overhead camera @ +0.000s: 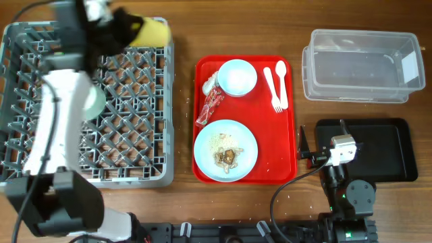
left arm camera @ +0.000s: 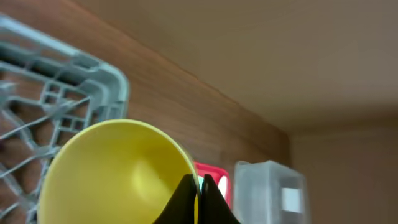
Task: Sort waste into correct bins and load items into the dishwasher rack
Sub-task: 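Carry the yellow cup to the rack's upper left and lower it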
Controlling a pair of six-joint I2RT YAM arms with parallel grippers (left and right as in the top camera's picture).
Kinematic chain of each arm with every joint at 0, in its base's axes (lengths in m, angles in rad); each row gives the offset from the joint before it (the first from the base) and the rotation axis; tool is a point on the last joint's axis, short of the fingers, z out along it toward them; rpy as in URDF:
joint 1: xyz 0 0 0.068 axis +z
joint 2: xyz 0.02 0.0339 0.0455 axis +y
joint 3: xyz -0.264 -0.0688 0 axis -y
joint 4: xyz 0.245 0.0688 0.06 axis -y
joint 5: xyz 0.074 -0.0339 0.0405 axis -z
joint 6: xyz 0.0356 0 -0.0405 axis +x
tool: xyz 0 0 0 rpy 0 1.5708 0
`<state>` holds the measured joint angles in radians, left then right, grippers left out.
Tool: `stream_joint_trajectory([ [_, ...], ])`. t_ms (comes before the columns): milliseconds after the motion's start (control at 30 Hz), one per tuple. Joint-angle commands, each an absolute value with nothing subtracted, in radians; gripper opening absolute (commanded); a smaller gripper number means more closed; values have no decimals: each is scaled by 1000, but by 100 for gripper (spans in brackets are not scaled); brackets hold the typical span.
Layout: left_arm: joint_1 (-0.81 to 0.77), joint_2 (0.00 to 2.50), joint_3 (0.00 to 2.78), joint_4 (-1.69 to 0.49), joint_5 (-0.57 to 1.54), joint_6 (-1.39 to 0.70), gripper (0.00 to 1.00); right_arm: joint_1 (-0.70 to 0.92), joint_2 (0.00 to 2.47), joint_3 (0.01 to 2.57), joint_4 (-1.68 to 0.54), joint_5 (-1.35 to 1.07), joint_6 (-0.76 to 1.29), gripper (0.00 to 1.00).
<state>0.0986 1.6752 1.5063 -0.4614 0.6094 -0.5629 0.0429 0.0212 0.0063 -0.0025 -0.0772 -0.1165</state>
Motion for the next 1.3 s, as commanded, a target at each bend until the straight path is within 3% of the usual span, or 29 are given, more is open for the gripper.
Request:
stream_joint_trajectory([
  [0,289,1705,1504,-541,926,-583,4,39,14,6,1,-67,-104,100],
  [100,414,1729,1504,-569,943,-577,4,39,14,6,1,-67,-104,100],
  [367,601,1972,1504,-339,1354,-575,4,39,14,6,1,-67,-105,100],
  [633,579,2112,1504,-79,1359,-742,4,39,14,6,1,-67,-104,100],
  [833,464,2123,1504,10,1198,-762,4,39,16,6,1,-67,-104,100],
  [1267,511,2127,1504,-31,1119,-767,4,39,17,6,1,-67,-104,100],
])
